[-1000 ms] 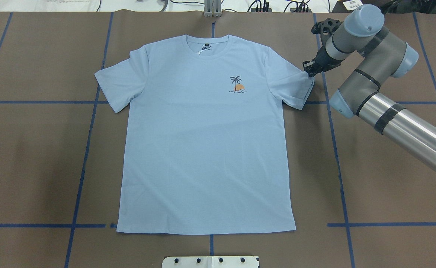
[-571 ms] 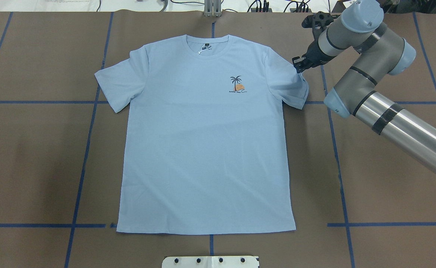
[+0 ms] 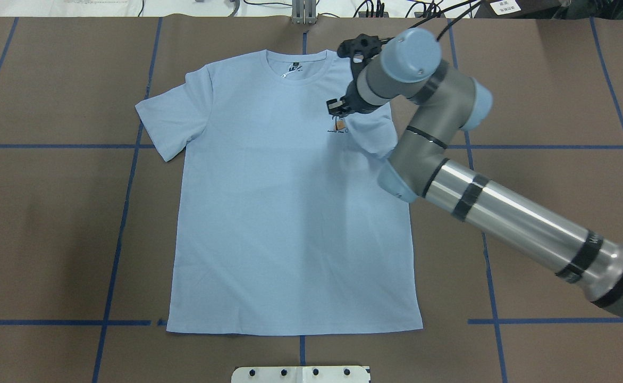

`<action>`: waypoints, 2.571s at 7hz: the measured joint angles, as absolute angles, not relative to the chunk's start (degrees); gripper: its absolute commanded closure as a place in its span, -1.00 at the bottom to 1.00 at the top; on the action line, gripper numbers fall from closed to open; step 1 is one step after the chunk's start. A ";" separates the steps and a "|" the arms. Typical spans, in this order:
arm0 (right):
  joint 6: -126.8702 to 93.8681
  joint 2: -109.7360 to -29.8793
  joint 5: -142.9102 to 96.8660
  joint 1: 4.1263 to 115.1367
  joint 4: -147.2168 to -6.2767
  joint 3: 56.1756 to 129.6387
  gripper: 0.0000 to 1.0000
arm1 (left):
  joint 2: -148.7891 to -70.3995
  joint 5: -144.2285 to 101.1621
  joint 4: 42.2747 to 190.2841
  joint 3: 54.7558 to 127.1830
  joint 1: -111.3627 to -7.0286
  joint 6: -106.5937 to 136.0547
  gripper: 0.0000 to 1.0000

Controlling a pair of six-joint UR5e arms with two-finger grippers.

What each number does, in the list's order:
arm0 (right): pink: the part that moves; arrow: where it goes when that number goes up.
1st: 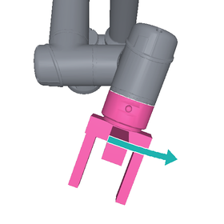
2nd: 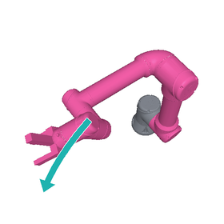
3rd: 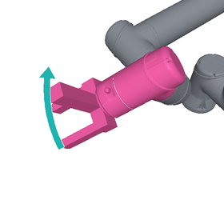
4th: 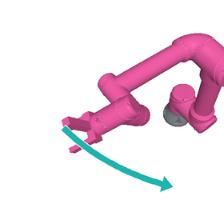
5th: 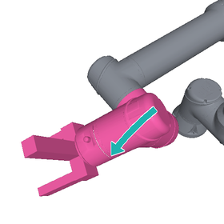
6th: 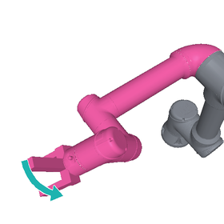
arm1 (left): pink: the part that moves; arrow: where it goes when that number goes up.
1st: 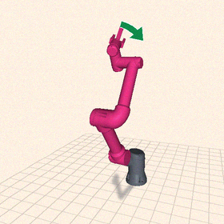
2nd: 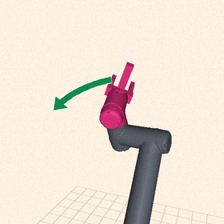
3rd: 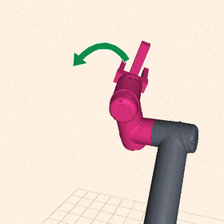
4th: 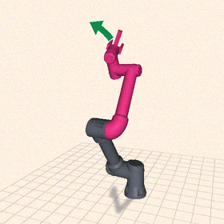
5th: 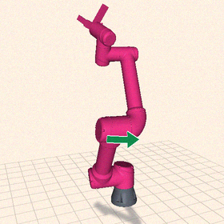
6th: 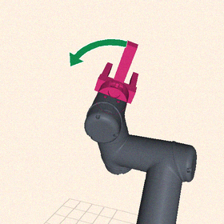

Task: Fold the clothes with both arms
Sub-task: 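Fold the sleeve inward across the shirt toward the collar with the right gripper, then release the sleeve and raise the right gripper while the left gripper approaches the other sleeve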

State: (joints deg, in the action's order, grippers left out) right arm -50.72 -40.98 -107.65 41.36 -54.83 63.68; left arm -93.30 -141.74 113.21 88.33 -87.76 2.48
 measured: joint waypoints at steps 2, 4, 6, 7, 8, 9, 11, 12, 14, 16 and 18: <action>-52.77 -33.54 -102.04 39.74 -54.85 53.76 -1.00 | -93.39 -142.02 113.20 88.29 -87.72 2.60 -1.00; -53.71 -32.58 -100.31 39.96 -54.77 51.87 -1.00 | -93.45 -142.12 113.20 88.20 -87.72 2.59 -1.00; -55.75 -32.33 -101.59 41.65 -54.85 51.92 -1.00 | -93.82 -142.08 113.28 88.32 -87.63 3.84 -1.00; -56.13 -32.47 -104.68 42.96 -55.81 52.90 -1.00 | -94.59 -141.87 114.35 88.57 -87.41 7.49 -1.00; -56.02 -33.23 -108.89 44.35 -59.31 55.90 -1.00 | -95.35 -141.39 117.00 88.86 -86.10 13.52 -1.00; -55.64 -34.93 -112.81 45.55 -65.27 61.21 -1.00 | -95.72 -139.82 120.39 89.54 -83.55 20.66 -1.00; -52.67 -41.66 -116.95 47.69 -78.10 75.47 -1.00 | -96.15 -133.71 124.75 92.38 -76.10 34.56 -1.00; -49.33 -45.35 -118.08 49.19 -85.16 82.69 -1.00 | -96.54 -130.23 126.46 93.56 -71.98 42.09 -1.00; -42.36 -50.37 -121.45 53.15 -98.03 93.32 -1.00 | -98.49 -120.28 128.99 95.20 -62.57 57.87 -1.00; -37.22 -55.34 -124.44 55.95 -102.17 99.38 -1.00 | -105.86 -109.41 128.31 89.95 -53.82 66.81 -0.98; -36.31 -57.40 -124.85 56.35 -101.78 100.82 -1.00 | -115.30 -103.06 129.07 77.01 -51.00 70.52 -0.95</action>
State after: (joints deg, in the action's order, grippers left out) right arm -36.31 -57.40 -124.85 56.35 -101.78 100.82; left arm -115.30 -103.06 129.07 77.01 -51.00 70.52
